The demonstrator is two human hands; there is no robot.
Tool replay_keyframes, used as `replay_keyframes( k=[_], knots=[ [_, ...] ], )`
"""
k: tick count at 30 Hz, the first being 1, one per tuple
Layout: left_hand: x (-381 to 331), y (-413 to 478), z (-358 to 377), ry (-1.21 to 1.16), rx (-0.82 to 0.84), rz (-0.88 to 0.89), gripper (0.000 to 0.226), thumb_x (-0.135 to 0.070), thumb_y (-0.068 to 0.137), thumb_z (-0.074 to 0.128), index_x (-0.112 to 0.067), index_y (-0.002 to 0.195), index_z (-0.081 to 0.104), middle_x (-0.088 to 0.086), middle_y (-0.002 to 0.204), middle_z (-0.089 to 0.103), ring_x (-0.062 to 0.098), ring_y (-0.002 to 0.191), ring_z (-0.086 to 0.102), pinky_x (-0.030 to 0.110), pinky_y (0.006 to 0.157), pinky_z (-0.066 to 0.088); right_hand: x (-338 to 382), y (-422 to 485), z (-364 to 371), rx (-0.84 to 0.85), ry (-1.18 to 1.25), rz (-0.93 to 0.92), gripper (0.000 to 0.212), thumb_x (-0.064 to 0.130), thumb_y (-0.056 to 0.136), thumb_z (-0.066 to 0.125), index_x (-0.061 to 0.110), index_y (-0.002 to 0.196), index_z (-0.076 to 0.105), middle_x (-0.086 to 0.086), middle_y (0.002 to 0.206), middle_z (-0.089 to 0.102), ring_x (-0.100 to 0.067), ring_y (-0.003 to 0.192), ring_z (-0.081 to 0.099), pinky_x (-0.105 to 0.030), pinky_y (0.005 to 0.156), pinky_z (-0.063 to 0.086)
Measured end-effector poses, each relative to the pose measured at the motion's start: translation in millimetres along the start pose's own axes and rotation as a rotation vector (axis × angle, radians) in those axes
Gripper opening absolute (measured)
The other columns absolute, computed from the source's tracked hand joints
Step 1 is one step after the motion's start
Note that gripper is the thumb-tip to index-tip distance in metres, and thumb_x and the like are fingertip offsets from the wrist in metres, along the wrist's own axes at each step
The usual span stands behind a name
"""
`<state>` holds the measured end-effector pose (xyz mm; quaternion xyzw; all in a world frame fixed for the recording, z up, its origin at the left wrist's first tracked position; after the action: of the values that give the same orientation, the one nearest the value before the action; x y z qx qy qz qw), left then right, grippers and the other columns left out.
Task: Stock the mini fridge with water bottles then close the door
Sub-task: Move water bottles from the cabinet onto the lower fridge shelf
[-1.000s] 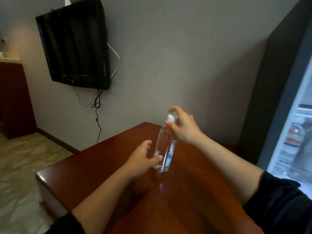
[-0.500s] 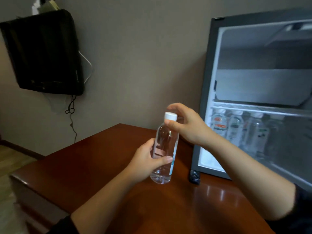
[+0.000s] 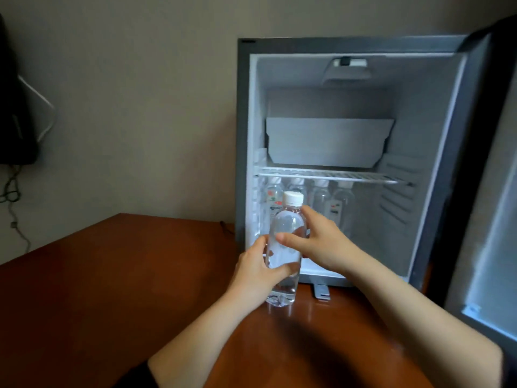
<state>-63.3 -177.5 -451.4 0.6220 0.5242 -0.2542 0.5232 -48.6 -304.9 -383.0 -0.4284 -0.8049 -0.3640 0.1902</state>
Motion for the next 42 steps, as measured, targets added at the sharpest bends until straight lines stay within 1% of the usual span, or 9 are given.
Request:
replay_keyframes(
  k=[6, 11, 14, 18, 26, 32, 34, 38, 42],
  knots=[
    [-18.8, 16.1, 47.5, -0.027, 0.092, 0.027, 0.046, -0.032, 0.074, 0.075, -0.035, 0.112, 0.049, -0.01, 0.106, 0.059, 0.011, 0.103, 0.055, 0.021, 0.082, 0.041, -32.1, -3.9, -36.5, -0.076, -0.136, 0.092, 0.056, 0.051, 0.08, 0.064, 0.025, 0.126, 0.047, -0.003, 0.097, 0.066, -0.027, 0.094, 0.062, -0.041, 0.088, 0.049],
    [-27.8, 29.8, 83.6, -0.014, 0.181, 0.06, 0.061, -0.037, 0.083, 0.066, -0.029, 0.137, 0.038, -0.011, 0.126, 0.053, 0.011, 0.119, 0.05, 0.027, 0.095, 0.041, -58.5, -4.7, -64.0, -0.148, -0.217, 0.207, 0.054, 0.051, 0.082, 0.062, 0.026, 0.127, 0.045, -0.006, 0.108, 0.066, -0.032, 0.104, 0.058, -0.039, 0.087, 0.047],
    [-32.1, 36.6, 101.8, -0.013, 0.255, 0.074, 0.059, -0.031, 0.087, 0.061, -0.033, 0.139, 0.034, -0.013, 0.123, 0.051, 0.011, 0.121, 0.05, 0.031, 0.1, 0.044, -74.0, -5.6, -78.0, -0.193, -0.236, 0.271, 0.054, 0.048, 0.084, 0.062, 0.025, 0.129, 0.044, -0.004, 0.117, 0.062, -0.029, 0.109, 0.057, -0.034, 0.083, 0.045],
    [-33.7, 45.7, 121.8, -0.019, 0.324, 0.056, 0.064, -0.032, 0.089, 0.058, -0.034, 0.145, 0.025, -0.008, 0.143, 0.042, 0.012, 0.13, 0.043, 0.041, 0.106, 0.042, -89.9, -0.3, -85.4, -0.23, -0.222, 0.319, 0.049, 0.04, 0.085, 0.064, 0.019, 0.126, 0.047, -0.003, 0.12, 0.062, -0.025, 0.109, 0.059, -0.04, 0.088, 0.051],
    [-27.3, 60.1, 161.6, -0.054, 0.386, 0.04, 0.073, -0.021, 0.092, 0.056, -0.029, 0.149, 0.011, -0.007, 0.15, 0.032, 0.011, 0.138, 0.033, 0.026, 0.109, 0.03, -123.4, 12.9, -90.2, -0.307, -0.241, 0.47, 0.045, 0.038, 0.088, 0.061, 0.017, 0.121, 0.04, -0.007, 0.111, 0.062, -0.027, 0.099, 0.063, -0.043, 0.083, 0.054],
    [-14.3, 75.5, 180.4, -0.081, 0.421, 0.019, 0.078, -0.024, 0.09, 0.059, -0.037, 0.147, 0.008, -0.007, 0.153, 0.027, 0.013, 0.141, 0.028, 0.04, 0.115, 0.029, -138.3, 32.7, -96.3, -0.305, -0.205, 0.579, 0.048, 0.032, 0.091, 0.058, 0.018, 0.131, 0.035, -0.009, 0.122, 0.058, -0.03, 0.108, 0.06, -0.04, 0.085, 0.052],
    [-12.7, 81.7, 181.3, 0.008, 0.433, 0.08, 0.078, -0.027, 0.089, 0.059, -0.037, 0.148, 0.008, -0.008, 0.154, 0.025, 0.015, 0.142, 0.025, 0.04, 0.116, 0.026, -143.5, 38.6, -97.6, -0.322, -0.197, 0.594, 0.047, 0.03, 0.091, 0.058, 0.017, 0.13, 0.036, -0.009, 0.124, 0.057, -0.03, 0.11, 0.058, -0.039, 0.085, 0.051],
    [-29.6, 101.7, 166.2, 0.65, 0.235, 0.43, 0.077, -0.029, 0.09, 0.055, -0.025, 0.149, 0.005, 0.0, 0.159, 0.007, 0.019, 0.147, 0.005, 0.04, 0.12, 0.009, -154.8, 53.0, -97.7, -0.398, -0.178, 0.599, 0.051, 0.03, 0.087, 0.063, 0.016, 0.13, 0.04, -0.011, 0.125, 0.057, -0.033, 0.115, 0.056, -0.045, 0.091, 0.049],
    [-36.5, 134.6, 152.0, 0.98, 0.114, 0.583, 0.074, -0.03, 0.089, 0.054, -0.025, 0.149, 0.011, 0.002, 0.16, 0.0, 0.019, 0.147, -0.008, 0.044, 0.117, 0.001, -164.6, 66.9, -95.8, -0.443, -0.174, 0.569, 0.051, 0.036, 0.085, 0.064, 0.016, 0.127, 0.043, -0.013, 0.123, 0.06, -0.035, 0.115, 0.056, -0.047, 0.094, 0.049]
  ],
)
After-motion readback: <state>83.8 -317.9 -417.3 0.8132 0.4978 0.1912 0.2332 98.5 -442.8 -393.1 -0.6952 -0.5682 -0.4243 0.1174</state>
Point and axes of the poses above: each hand's wrist, its own y-axis towards the middle knuckle, its own z-axis out of the palm, x = y × z, the point moved 4 cm from there along y, towards the middle knuckle
